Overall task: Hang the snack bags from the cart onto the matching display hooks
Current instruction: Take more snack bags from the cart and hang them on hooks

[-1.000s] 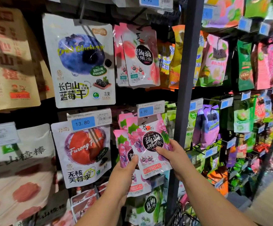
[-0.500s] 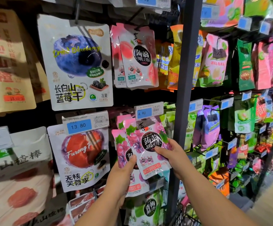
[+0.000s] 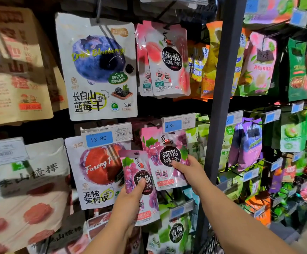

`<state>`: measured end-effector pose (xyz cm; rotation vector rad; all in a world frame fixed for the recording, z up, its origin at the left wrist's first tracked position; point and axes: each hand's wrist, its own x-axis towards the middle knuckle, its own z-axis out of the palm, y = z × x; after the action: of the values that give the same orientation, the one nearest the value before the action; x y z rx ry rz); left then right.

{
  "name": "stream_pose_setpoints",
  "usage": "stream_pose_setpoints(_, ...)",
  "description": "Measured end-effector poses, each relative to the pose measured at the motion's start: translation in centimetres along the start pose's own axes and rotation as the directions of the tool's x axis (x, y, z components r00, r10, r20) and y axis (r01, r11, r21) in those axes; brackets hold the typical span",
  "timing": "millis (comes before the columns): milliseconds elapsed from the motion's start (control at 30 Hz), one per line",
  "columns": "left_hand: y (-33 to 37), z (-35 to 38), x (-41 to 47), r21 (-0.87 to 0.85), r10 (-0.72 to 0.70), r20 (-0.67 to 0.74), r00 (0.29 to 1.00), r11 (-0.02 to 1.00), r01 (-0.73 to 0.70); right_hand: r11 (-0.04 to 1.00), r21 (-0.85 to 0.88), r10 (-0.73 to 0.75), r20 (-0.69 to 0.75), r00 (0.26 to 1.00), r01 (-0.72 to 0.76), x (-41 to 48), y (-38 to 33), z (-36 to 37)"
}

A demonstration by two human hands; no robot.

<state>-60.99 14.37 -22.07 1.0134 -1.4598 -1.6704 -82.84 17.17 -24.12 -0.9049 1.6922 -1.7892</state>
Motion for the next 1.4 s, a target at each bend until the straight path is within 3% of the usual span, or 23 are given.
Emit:
stream_pose_setpoints(367, -0.3, -1.0, -0.7, -0.049, 0.025, -0.003, 1.0, 0.998, -0.025, 0.999, -0.035, -0.003, -0.039, 0.999, 0.002, 0.4, 0.5, 0.8)
stream_pose_setpoints(600, -0.3, -0.8, -1.0, -0.065, 0.078, 0.014, 0.997, 0.995, -0.077, 0.956, -0.29, -0.01, -0.183, 0.983, -0.044, -1.4, -0.2, 0.9)
stream_pose_setpoints(767, -0.9, -0.3, -1.5, -0.138, 0.129, -0.032, 0.991, 0.982, -0.132, 0.883, -0.469, -0.137, -0.223, 0.965, 0.017, -3.5, -0.1, 1.3)
stream_pose_setpoints(900, -1.3, 0.0, -1.9, -0.186, 0.18, -0.089, 0.98, 0.963, -0.194, 0.742, -0.663, -0.339, -0.247, 0.908, 0.097, -5.4, 0.3, 1.7)
stream_pose_setpoints(933, -1.2, 0.1, -2.0, -0.216, 0.184, -0.094, 0.979, 0.956, -0.2, 0.744, -0.653, -0.365, -0.224, 0.904, 0.138, -5.8, 0.0, 1.7)
stream_pose_setpoints(967, -1.2, 0.3, -2.1, -0.249, 0.185, -0.087, 0.979, 0.947, -0.201, 0.819, -0.55, -0.311, -0.186, 0.932, 0.164, -6.1, -0.1, 1.7)
stream_pose_setpoints(1033, -1.2, 0.5, -2.1, -0.308, 0.142, -0.069, 0.987, 0.939, -0.156, 0.97, -0.224, -0.092, 0.013, 0.996, 0.093, -6.8, -0.9, 2.0)
stream_pose_setpoints(1100, -1.4, 0.8, -2.0, -0.37, 0.092, -0.018, 0.996, 0.925, -0.092, 0.992, -0.122, 0.067, 0.26, 0.963, -0.036, -7.6, -1.5, 2.0)
stream_pose_setpoints(1167, -1.6, 1.2, -1.8, -0.365, 0.077, 0.049, 0.996, 0.929, -0.054, 0.995, -0.078, 0.095, 0.395, 0.914, -0.07, -8.0, -0.8, 1.8)
stream_pose_setpoints(1233, -1.9, 1.6, -1.6, -0.319, 0.066, 0.102, 0.993, 0.947, -0.03, 0.993, 0.001, 0.104, 0.431, 0.896, -0.116, -8.5, 0.0, 1.4)
stream_pose_setpoints(1400, -2.1, 2.7, -0.4, -0.14, 0.051, 0.168, 0.985, 0.99, -0.027, 0.99, 0.081, 0.085, 0.344, 0.935, -0.119, -8.8, 1.4, 0.2)
